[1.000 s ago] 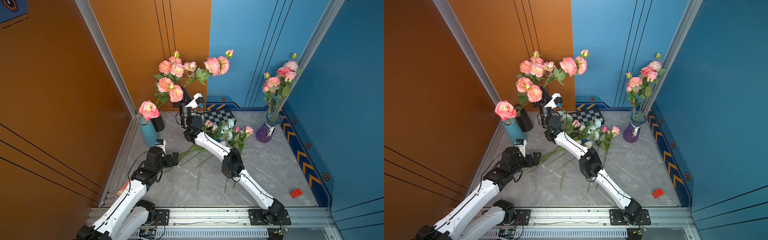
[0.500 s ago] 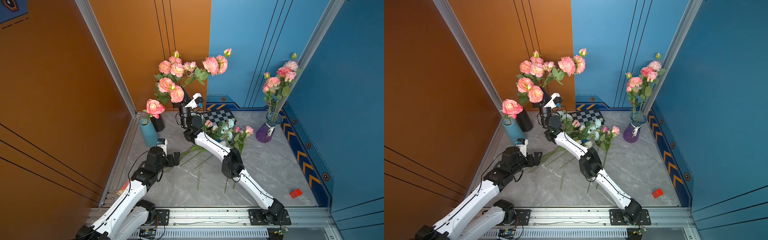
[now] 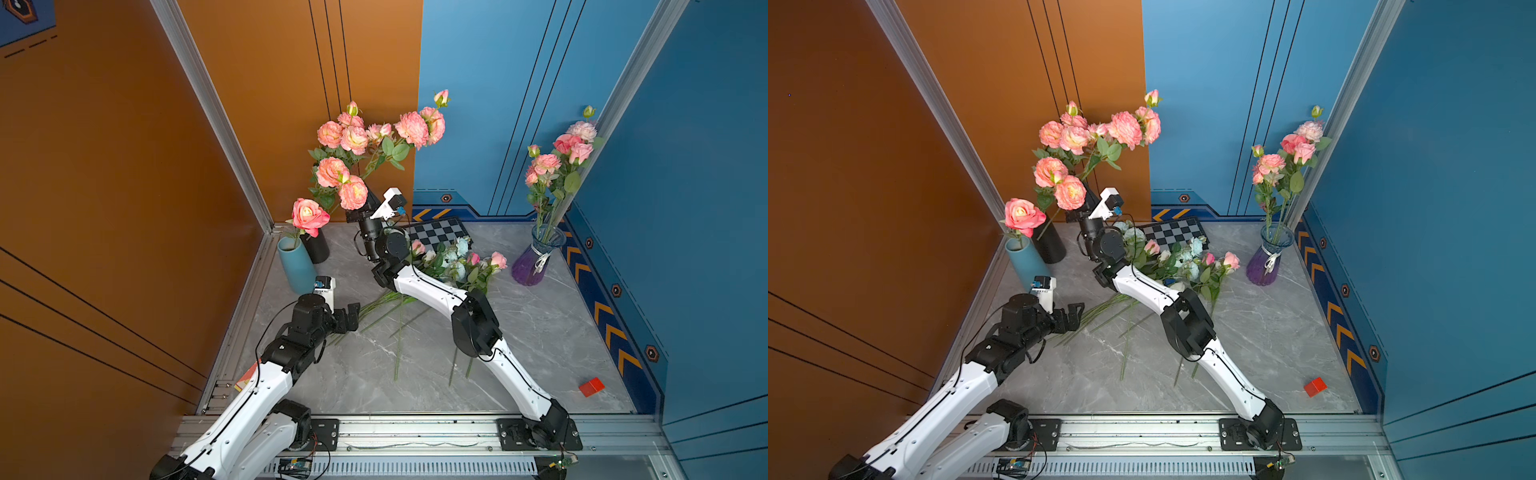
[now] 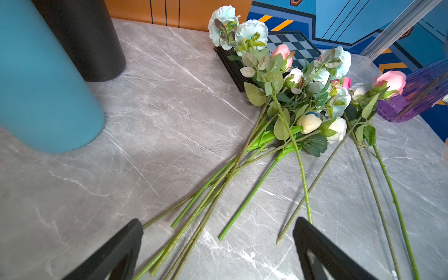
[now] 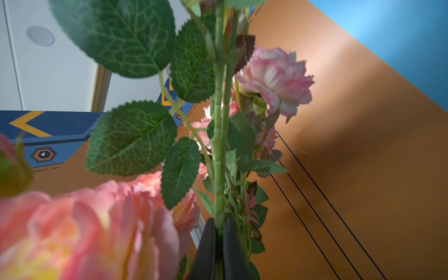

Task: Place the pink flowers into the vase
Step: Place the flower in the vase.

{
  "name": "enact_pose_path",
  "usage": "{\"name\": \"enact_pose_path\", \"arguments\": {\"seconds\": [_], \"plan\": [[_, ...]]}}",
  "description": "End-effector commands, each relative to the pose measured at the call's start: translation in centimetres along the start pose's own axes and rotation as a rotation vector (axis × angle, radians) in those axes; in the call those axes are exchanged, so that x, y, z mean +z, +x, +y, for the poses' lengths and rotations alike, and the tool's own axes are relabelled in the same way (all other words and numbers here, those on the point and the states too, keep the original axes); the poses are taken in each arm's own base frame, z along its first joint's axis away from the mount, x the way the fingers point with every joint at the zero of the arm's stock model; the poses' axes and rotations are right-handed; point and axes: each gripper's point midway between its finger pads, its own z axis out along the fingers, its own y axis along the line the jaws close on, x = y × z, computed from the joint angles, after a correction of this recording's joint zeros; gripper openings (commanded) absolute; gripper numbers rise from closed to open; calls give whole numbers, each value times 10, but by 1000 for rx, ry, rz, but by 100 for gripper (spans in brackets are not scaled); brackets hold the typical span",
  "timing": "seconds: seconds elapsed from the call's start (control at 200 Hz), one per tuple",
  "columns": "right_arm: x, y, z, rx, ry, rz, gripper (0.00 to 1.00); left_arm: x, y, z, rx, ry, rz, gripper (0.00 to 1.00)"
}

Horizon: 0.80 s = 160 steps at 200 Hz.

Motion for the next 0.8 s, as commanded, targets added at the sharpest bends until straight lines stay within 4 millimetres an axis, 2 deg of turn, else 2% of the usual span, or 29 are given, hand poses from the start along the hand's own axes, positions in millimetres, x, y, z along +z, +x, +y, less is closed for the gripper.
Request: {"name": "enact_pose_path", "arguments": {"seconds": [0.0,0.085,0.285,0.796], "plan": [[14,-66,27,87,-70,-127,0,-1,0,-6,19,23,-11,99],[16,-70,33,108,-81,-118,0,-1,0,-8,24,29,-8,99],[15,-61,42,106,-85,-76,0,-1,0,-10,26,35,-7,99],[0,-23,53,154,-92,26,0,-4,1,-12,32,38,-7,99]]}}
